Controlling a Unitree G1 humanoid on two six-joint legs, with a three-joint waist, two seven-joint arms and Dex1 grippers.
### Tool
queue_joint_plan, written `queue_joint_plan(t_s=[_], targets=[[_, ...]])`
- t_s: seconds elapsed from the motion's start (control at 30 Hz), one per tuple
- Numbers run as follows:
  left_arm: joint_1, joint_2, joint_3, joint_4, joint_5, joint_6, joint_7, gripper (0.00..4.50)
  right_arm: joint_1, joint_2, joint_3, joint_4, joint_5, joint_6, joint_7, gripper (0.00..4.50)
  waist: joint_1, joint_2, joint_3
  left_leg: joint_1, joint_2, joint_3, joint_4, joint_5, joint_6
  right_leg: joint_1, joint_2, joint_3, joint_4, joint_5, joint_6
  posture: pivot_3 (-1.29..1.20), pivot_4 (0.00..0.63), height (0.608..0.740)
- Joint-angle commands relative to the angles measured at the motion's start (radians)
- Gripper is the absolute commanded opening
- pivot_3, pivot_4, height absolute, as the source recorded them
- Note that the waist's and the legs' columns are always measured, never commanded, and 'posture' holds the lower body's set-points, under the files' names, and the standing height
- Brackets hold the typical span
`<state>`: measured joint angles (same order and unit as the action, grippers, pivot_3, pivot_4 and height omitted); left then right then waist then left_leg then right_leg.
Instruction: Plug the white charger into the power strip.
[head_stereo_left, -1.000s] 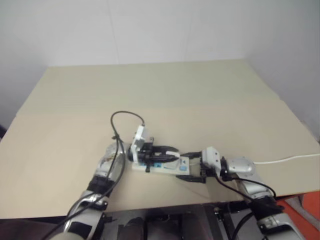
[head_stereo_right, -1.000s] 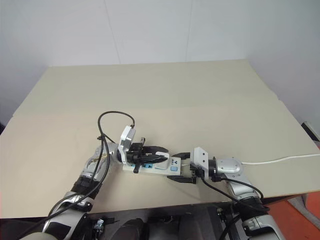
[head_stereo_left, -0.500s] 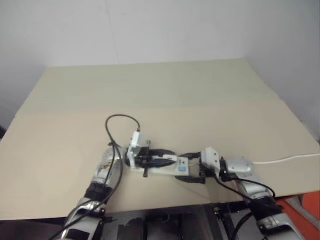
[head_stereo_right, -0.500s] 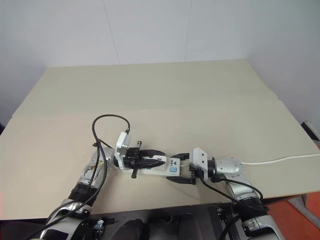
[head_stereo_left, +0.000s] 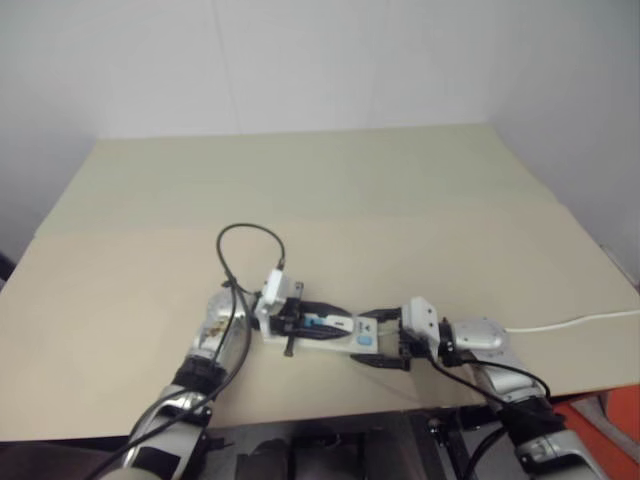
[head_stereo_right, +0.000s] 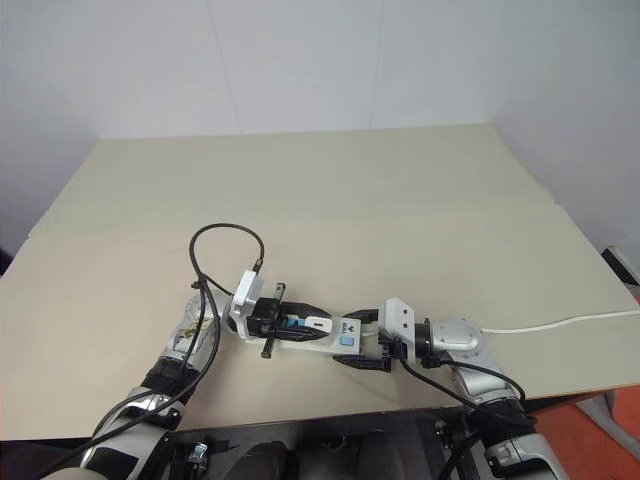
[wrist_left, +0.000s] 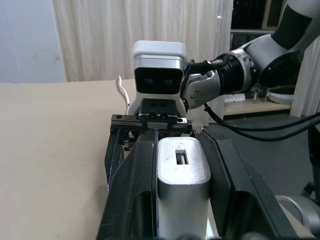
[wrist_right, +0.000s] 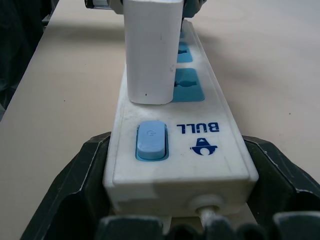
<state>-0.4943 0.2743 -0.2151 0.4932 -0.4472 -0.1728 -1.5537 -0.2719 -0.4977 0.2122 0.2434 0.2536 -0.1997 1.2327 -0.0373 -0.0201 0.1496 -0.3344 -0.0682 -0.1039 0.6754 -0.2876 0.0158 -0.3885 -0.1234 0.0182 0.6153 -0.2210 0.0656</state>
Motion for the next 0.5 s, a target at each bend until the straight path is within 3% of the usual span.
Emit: queue_joint_plan(t_s=[0.03,0.3,0.5], targets=[[0.051,0.059,-0.019,0.109,0.102,0.025,0.022,1.01,0.016,-0.021,0.009,-0.02,-0.024,0.006,0.008,3.43,0.0,0.0,-0.004,0.0,0.0,0.0,0.0,0.0,0.0,0.0,0.0,0.0,0.0,0.001,-0.001,0.0,0.15,0.74],[0.065,0.061,-0.017,0.118,0.095,0.04,0.029,1.01,0.012,-0.021,0.012,-0.021,-0.022,0.014,0.008,3.43,0.002,0.0,-0.011,0.0,0.001,0.0,0.0,0.0,0.0,0.0,0.001,-0.001,-0.002,0.001,-0.002,0.0,0.15,0.74],[0.077,0.047,0.012,0.098,0.079,0.001,0.021,2.84,0.01,-0.021,0.013,-0.026,-0.02,0.023,0.008,3.43,0.001,0.013,-0.019,0.0,0.001,0.0,-0.002,-0.001,0.001,0.0,0.001,0.0,-0.003,0.0,0.0,0.0,0.15,0.74]])
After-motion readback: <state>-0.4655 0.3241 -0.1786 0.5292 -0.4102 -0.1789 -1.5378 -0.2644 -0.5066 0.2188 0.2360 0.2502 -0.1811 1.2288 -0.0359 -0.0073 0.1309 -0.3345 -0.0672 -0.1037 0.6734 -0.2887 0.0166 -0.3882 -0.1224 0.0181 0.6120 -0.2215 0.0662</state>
